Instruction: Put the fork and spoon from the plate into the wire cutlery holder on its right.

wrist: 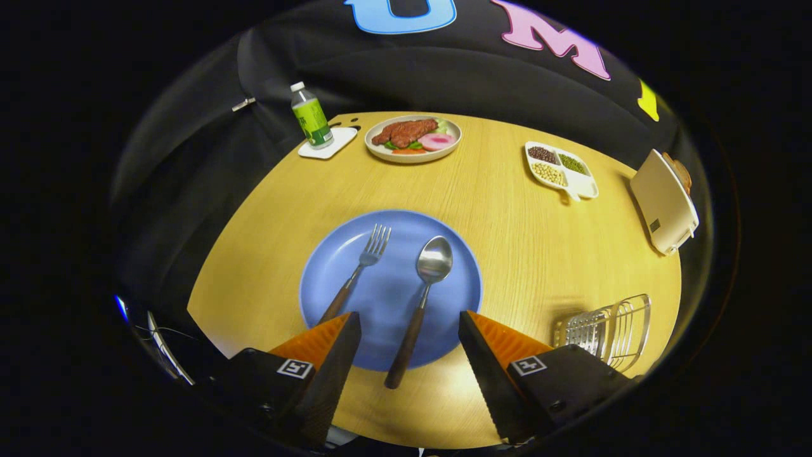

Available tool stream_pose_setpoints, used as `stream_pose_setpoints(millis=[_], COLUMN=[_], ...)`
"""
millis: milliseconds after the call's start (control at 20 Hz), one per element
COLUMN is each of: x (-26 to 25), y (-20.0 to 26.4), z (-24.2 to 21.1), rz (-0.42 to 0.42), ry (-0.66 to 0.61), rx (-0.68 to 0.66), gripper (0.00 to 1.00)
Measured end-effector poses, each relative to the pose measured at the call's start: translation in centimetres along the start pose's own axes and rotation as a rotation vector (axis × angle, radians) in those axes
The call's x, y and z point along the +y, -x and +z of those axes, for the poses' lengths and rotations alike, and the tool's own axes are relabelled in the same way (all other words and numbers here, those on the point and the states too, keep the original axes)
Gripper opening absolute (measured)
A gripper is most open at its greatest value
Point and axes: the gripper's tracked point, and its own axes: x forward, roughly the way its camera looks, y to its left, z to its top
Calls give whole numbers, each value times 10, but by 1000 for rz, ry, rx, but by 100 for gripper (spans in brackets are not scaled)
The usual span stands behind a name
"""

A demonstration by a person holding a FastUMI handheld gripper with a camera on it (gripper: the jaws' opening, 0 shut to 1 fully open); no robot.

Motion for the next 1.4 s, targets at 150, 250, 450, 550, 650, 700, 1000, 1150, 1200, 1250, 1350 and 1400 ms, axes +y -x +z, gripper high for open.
stream_pose_setpoints(millis=[150,250,450,550,650,700,1000,1150,1200,1250,1350,1400], x=[-1,2,0,-2,-3,-6,-4,-5,-8,-10,-16,-20], y=[-20,-29,-39,-41,-43,-42,-32,-15,-6,3,23,35], z=[-12,-19,-27,-28,-30,-30,-33,-33,-32,-32,-31,-29], rz=[-12,-1,-23,-33,-34,-42,83,131,132,139,152,156], ry=[13,-11,-27,-46,-58,-61,-68,-32,-22,-16,-10,1], rx=[53,93,148,167,183,200,248,256,254,252,255,255], gripper=[87,77,50,37,28,25,9,7,8,8,7,8])
